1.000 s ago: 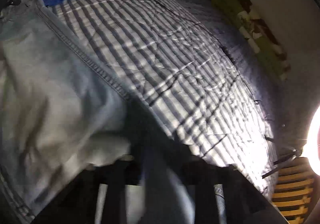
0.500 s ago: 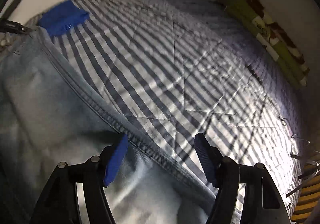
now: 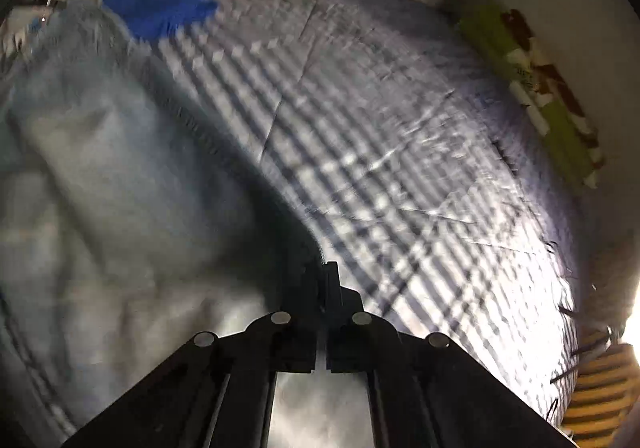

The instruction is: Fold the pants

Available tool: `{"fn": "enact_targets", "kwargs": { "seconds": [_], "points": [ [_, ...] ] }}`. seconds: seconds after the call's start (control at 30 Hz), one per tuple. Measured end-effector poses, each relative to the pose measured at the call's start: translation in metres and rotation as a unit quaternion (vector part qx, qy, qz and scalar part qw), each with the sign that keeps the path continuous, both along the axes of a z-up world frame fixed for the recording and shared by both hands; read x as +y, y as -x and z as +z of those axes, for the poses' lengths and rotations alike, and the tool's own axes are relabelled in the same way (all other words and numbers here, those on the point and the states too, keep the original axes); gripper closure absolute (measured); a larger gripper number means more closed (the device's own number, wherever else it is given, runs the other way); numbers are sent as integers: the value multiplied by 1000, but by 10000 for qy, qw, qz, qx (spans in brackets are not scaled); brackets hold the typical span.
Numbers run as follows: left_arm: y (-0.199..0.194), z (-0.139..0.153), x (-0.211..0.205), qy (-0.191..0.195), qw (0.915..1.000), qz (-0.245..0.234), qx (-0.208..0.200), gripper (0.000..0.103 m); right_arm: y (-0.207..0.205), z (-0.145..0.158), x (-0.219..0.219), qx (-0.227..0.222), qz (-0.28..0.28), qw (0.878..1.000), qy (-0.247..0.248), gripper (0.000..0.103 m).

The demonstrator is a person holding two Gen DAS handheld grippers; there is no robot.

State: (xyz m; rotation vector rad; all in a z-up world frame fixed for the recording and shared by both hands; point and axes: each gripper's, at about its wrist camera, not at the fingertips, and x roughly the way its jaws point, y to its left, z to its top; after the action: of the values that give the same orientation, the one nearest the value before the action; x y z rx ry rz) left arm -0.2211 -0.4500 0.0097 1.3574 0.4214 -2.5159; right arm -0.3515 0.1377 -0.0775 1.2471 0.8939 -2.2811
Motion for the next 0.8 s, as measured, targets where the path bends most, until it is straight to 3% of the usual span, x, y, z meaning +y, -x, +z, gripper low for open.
{"fn": "enact_targets", "kwargs": {
  "seconds": [0.1,0.27,0.47,0.67,0.8],
  "points": [
    [-18,22,7,110,9998,-87,160,96,-19,39,13,185,-184,9989,396,101],
    [-58,59,12,71,9988,-80,481,96,-68,94,19,555,-246,9961,646,101],
    [-133,88,14,95,9970,-119,755,96,-164,144,23,730,-131,9920,1019,101],
    [-232,73,15,-68,9976,-119,675,98,-292,144,17,638,220,9916,1100,101],
    [-279,34,15,-159,9992,-127,345,98,-370,103,7,368,435,9925,1083,101]
  ]
}}
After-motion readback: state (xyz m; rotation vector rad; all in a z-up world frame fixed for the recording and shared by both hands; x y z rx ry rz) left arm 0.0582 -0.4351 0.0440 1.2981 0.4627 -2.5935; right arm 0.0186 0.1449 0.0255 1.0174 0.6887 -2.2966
